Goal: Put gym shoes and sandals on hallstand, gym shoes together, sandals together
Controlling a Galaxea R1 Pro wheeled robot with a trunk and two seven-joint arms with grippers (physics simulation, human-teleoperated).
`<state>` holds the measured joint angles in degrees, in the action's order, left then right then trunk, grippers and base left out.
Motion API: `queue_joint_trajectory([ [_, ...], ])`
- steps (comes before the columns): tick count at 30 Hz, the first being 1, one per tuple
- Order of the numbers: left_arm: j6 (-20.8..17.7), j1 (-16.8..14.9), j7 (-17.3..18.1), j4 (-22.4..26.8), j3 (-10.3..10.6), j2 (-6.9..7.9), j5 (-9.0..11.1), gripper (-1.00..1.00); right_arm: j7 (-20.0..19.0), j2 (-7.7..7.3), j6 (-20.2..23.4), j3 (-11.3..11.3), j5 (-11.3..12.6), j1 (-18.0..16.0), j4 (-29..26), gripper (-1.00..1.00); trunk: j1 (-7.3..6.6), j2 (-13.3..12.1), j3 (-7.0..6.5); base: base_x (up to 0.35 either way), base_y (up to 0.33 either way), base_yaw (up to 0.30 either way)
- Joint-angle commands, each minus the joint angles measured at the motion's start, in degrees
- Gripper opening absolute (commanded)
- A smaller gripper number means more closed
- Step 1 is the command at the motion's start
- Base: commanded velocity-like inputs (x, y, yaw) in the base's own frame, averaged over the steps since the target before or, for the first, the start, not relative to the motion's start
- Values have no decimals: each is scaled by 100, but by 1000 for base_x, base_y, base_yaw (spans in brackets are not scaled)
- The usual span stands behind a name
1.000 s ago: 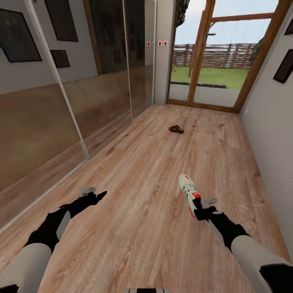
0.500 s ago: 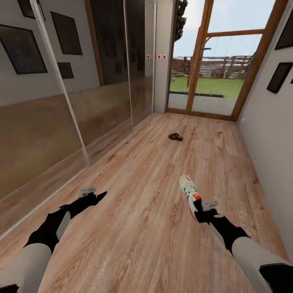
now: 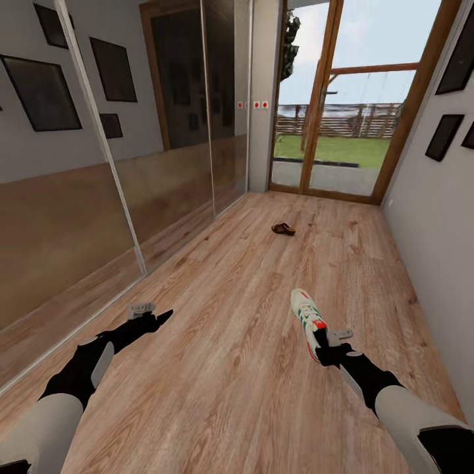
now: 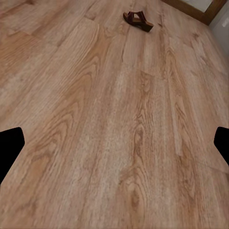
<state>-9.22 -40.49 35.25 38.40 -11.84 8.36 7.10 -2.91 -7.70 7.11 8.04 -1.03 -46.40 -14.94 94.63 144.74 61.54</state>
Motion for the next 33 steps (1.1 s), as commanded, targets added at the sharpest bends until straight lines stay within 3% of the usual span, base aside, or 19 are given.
queue_joint_trajectory([
  [1,-59,-3,26,1,-12,-1,55,100,-7,-4,37,31,-12,-1,-13,-100,-1,2,5,0,0,0],
  [12,-44,-3,20,-54,-4,-1,45,100,-7,5,36,40,-11,-1,7,-100,-1,2,5,172,0,-47],
  [33,-36,-3,0,-215,10,-9,40,100,-7,6,32,40,-11,-1,83,-100,-1,2,5,347,0,-284],
])
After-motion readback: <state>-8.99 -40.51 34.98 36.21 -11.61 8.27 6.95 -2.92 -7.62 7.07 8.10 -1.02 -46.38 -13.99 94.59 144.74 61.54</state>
